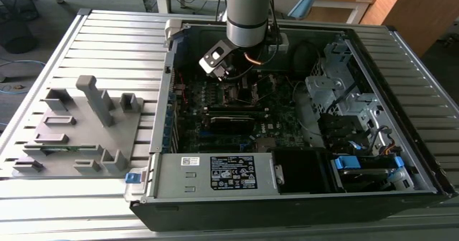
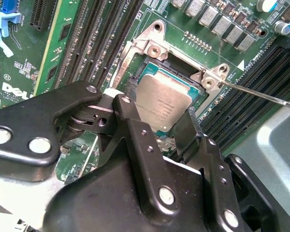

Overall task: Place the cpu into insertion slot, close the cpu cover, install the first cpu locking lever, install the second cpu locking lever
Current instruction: 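Place the cpu into insertion slot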

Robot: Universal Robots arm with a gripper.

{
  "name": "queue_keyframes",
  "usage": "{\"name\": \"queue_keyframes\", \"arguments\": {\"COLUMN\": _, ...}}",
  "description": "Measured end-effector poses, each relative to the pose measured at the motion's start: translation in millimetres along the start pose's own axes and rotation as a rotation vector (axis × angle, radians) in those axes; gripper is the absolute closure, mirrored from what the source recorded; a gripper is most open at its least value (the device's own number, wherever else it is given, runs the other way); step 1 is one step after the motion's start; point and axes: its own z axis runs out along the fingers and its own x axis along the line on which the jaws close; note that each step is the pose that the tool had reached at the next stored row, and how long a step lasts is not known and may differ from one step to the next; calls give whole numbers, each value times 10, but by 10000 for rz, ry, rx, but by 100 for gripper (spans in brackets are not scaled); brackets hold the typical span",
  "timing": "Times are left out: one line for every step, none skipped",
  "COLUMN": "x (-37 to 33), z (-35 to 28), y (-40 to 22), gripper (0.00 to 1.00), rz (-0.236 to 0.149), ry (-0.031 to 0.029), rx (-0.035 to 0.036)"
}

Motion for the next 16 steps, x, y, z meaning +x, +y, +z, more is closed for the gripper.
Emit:
{"name": "queue_keyframes", "arguments": {"x": 0, "z": 0, "y": 0, "gripper": 46, "rz": 0, "ry": 1, "rx": 0}}
{"name": "queue_keyframes", "arguments": {"x": 0, "z": 0, "y": 0, "gripper": 46, "rz": 1, "ry": 2, "rx": 0}}
{"name": "queue_keyframes", "arguments": {"x": 1, "z": 1, "y": 0, "gripper": 46, "rz": 1, "ry": 7, "rx": -1}}
{"name": "queue_keyframes", "arguments": {"x": 3, "z": 5, "y": 1, "gripper": 45, "rz": 2, "ry": 23, "rx": -6}}
{"name": "queue_keyframes", "arguments": {"x": 3, "z": 6, "y": 1, "gripper": 45, "rz": 2, "ry": 21, "rx": -9}}
{"name": "queue_keyframes", "arguments": {"x": 2, "z": 5, "y": 1, "gripper": 40, "rz": 2, "ry": 18, "rx": -8}}
{"name": "queue_keyframes", "arguments": {"x": 1, "z": 3, "y": 1, "gripper": 40, "rz": 1, "ry": 13, "rx": -5}}
{"name": "queue_keyframes", "arguments": {"x": 0, "z": 0, "y": 0, "gripper": 40, "rz": 1, "ry": 7, "rx": 0}}
{"name": "queue_keyframes", "arguments": {"x": 1, "z": -3, "y": 0, "gripper": 40, "rz": 0, "ry": 9, "rx": -1}}
{"name": "queue_keyframes", "arguments": {"x": 0, "z": -12, "y": 1, "gripper": 40, "rz": 1, "ry": 9, "rx": -1}}
{"name": "queue_keyframes", "arguments": {"x": 1, "z": -26, "y": 1, "gripper": 40, "rz": 1, "ry": 8, "rx": 0}}
{"name": "queue_keyframes", "arguments": {"x": 1, "z": -44, "y": 3, "gripper": 40, "rz": 1, "ry": 7, "rx": 0}}
{"name": "queue_keyframes", "arguments": {"x": 1, "z": -65, "y": 4, "gripper": 40, "rz": 1, "ry": 8, "rx": 0}}
{"name": "queue_keyframes", "arguments": {"x": 1, "z": -87, "y": 5, "gripper": 40, "rz": 1, "ry": 7, "rx": -1}}
{"name": "queue_keyframes", "arguments": {"x": 2, "z": -113, "y": 6, "gripper": 40, "rz": 1, "ry": 7, "rx": 0}}
{"name": "queue_keyframes", "arguments": {"x": 2, "z": -137, "y": 8, "gripper": 40, "rz": 1, "ry": 7, "rx": -1}}
